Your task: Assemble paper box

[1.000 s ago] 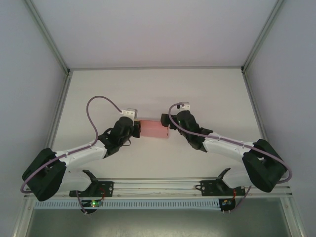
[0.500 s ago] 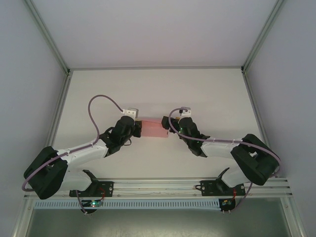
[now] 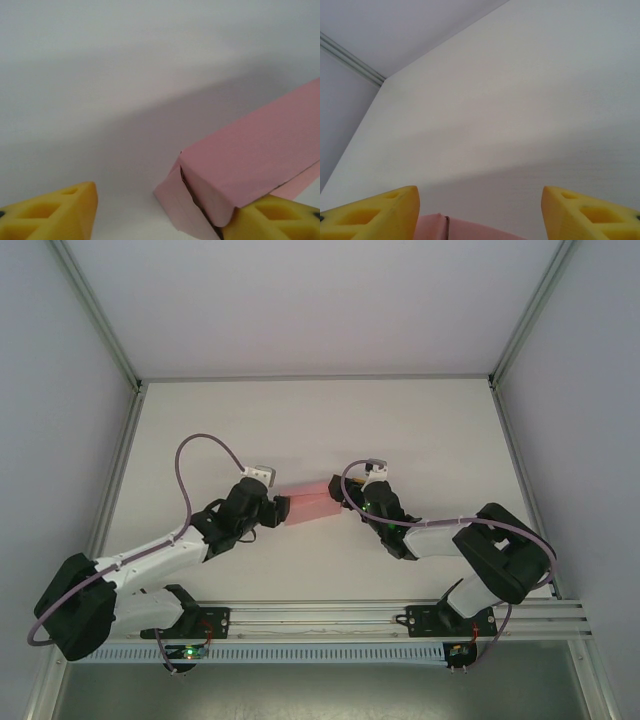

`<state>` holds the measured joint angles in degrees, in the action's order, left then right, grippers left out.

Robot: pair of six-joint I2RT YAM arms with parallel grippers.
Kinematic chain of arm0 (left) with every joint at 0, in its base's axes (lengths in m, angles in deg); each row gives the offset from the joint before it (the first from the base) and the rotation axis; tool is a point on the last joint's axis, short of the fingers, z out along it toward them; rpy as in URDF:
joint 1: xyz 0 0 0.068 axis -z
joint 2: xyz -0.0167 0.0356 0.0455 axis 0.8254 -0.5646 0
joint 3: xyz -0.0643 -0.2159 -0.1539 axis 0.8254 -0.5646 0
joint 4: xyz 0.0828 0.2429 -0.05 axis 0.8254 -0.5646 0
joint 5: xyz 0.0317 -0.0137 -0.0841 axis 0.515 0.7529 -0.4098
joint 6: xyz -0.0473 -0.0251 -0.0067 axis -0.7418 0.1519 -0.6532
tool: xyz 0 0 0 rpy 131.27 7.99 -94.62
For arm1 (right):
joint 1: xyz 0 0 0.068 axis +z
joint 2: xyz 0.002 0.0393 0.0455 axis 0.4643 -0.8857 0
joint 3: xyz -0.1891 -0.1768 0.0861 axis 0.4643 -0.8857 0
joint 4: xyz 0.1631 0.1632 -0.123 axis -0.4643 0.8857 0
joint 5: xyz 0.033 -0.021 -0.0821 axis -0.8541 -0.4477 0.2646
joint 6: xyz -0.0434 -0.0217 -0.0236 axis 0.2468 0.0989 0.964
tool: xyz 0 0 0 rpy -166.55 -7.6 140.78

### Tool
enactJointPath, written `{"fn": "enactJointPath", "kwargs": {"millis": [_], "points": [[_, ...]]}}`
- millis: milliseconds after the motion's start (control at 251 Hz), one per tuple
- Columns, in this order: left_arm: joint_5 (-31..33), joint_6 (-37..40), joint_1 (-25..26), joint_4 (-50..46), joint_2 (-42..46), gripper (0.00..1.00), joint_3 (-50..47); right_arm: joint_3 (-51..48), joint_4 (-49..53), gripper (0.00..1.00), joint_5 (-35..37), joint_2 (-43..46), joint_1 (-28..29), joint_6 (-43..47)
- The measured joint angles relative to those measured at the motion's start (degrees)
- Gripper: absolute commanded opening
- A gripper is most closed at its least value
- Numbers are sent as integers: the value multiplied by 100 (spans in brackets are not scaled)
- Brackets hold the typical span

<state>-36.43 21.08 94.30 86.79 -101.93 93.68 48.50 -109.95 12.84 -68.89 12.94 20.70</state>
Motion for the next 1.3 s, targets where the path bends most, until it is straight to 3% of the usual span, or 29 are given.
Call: {"fn": "enactJointPath", "kwargs": {"millis": [184,263,595,770,1006,1301], "points": [[-376,13,0,-459,201,95,46,0,-2,62,72,0,-2,-7],[-590,22,2,-581,275,100,52,4,35,62,63,0,4,-4],[-940,-127,70,-695,428,100,181,55,133,57,11,0,68,0],[-627,-890,42,-743,426,100,313,79,160,55,-4,0,120,-2],[-914,-1976,-490,-254,334,100,236,118,144,51,0,-46,278,-46],[-1419,-2632,-581,892,39,85,-590,170,59,50,-4,-168,317,-195]]}}
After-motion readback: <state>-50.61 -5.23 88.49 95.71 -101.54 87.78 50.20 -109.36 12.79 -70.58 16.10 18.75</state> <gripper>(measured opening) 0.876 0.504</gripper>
